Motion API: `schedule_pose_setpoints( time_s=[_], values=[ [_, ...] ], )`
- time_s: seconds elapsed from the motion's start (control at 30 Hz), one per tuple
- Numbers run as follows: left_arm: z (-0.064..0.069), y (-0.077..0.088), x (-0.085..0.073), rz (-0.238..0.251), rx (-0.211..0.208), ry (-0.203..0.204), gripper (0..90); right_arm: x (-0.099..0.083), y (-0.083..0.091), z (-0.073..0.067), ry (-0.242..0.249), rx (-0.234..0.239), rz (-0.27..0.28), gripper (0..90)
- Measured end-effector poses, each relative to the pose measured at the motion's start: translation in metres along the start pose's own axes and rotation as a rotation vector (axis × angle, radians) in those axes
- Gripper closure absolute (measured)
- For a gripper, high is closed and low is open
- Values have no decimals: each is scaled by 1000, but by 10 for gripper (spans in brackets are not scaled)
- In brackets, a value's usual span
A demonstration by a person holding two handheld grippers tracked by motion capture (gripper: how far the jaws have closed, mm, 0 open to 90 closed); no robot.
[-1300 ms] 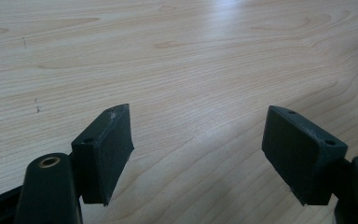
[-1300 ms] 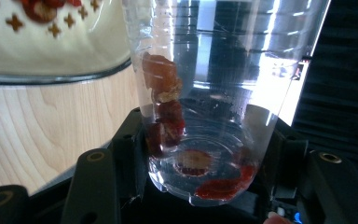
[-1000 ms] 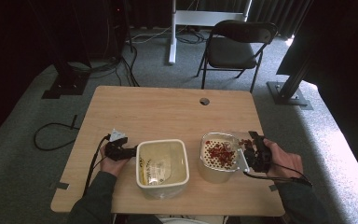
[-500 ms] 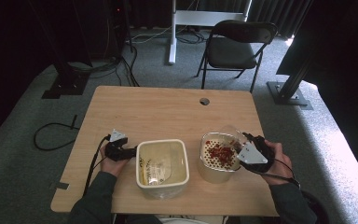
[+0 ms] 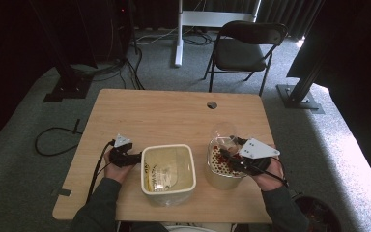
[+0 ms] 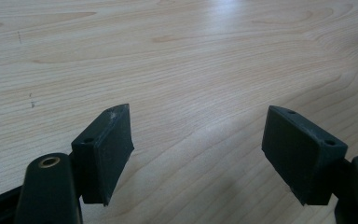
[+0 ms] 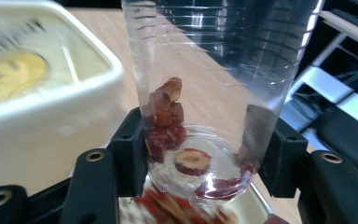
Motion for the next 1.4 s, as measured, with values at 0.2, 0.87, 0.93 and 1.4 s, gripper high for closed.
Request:
schedule_pose_setpoints(
  time_s=[0.2,0.87,0.93,1.4],
  values=[
    [0,0,0,0,1,3,249,20,-10,-19,-59,110,32,427],
    [0,-1,-1,2,2,-1,249,81,-54,-100,-143,486,128,414],
    [0,0,-1,0,1,-2,249,81,-58,-106,-151,509,129,409],
    [0,-1,-1,-1,3,-6,249,75,-61,-109,-216,556,123,127]
  ],
)
Point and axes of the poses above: each handheld gripper's, and its own axes: y roughly backward along the jaws, x roughly out of its top, z roughly to its right, the point moved 5 cm from there along -y, roughly forward along the jaws, and after that the axes turned 10 degrees about -y, right-handed, at the moved point
